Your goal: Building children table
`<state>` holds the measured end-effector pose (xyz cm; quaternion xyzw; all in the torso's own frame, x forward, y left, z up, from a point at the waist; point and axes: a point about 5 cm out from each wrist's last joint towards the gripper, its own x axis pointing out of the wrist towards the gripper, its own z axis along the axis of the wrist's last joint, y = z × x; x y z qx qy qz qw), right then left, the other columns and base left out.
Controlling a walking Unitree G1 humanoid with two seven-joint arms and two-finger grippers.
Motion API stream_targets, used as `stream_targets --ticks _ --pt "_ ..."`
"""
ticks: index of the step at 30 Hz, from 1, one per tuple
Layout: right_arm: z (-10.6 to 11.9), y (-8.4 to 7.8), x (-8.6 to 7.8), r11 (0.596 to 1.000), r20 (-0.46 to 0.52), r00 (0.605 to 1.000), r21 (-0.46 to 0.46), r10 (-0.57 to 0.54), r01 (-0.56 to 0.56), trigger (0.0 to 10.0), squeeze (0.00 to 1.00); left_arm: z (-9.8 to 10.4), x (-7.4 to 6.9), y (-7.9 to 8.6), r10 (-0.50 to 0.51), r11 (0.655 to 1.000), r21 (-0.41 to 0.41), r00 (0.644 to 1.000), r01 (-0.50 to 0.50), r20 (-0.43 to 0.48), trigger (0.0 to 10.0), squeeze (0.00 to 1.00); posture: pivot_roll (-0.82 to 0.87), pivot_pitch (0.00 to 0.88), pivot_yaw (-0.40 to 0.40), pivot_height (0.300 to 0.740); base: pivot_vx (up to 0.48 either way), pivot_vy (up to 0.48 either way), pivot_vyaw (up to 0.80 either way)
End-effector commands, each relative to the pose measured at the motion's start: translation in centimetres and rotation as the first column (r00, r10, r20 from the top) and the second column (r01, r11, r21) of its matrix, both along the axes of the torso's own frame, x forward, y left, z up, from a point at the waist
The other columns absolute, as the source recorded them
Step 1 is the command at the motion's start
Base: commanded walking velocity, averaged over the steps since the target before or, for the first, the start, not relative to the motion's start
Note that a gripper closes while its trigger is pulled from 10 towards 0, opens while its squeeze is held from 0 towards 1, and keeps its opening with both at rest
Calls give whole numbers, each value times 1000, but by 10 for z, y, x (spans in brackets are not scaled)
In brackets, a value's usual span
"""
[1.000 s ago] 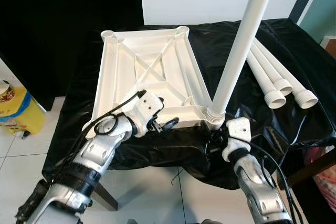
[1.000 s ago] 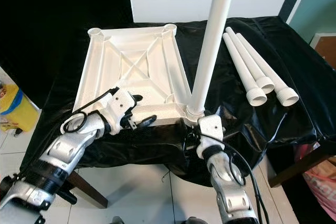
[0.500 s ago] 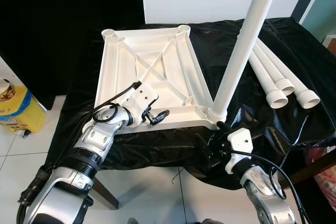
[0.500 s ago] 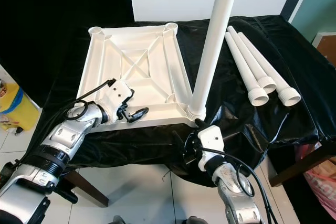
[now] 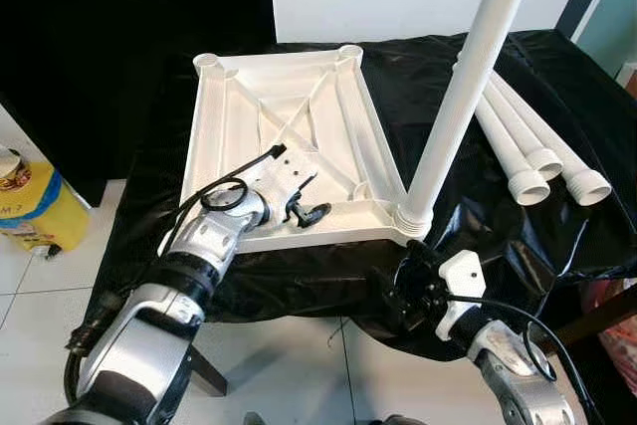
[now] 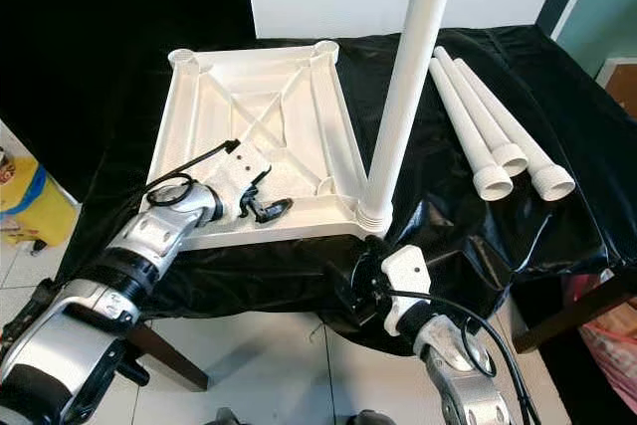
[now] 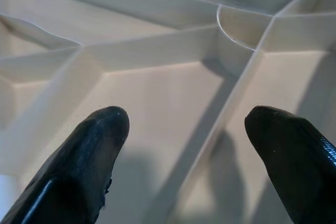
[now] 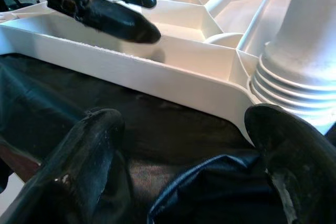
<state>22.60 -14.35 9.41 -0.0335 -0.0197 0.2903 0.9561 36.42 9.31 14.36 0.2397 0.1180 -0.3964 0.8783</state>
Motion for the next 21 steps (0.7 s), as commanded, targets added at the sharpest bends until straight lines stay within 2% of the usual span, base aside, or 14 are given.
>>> stream_targets --ticks 1,4,8,18,19,20,21 --pt "-2 0 -3 1000 -16 1000 1 11 -11 10000 0 -6 3 5 64 997 45 998 -64 -6 10000 0 -102 62 23 740 0 0 0" --pt "-2 0 -3 1000 -16 1000 2 8 -8 10000 0 -7 3 5 63 997 53 998 -62 -20 10000 0 -104 63 25 740 0 0 0" --pt "-1 3 -3 1000 -12 1000 15 8 -8 10000 0 -13 11 8 154 986 78 984 -147 -91 10000 0 -111 61 33 740 0 0 0" --pt "0 3 -2 1000 -5 1000 16 3 -2 10000 0 -18 14 16 234 970 95 963 -222 -131 10000 0 -121 62 43 740 0 0 0" --pt "0 3 -2 1000 -3 1000 16 1 -1 10000 0 -18 15 16 238 969 92 962 -227 -134 7451 0 -123 61 46 740 0 0 0" --pt "0 3 -2 1000 -1 1000 16 -1 1 10000 0 -18 15 16 240 969 92 962 -229 -131 0 0 -125 60 49 740 0 0 0" --pt "0 3 -2 1000 0 1000 17 -3 3 10000 0 -18 15 15 238 970 87 962 -228 -132 0 0 -125 60 49 740 0 0 0"
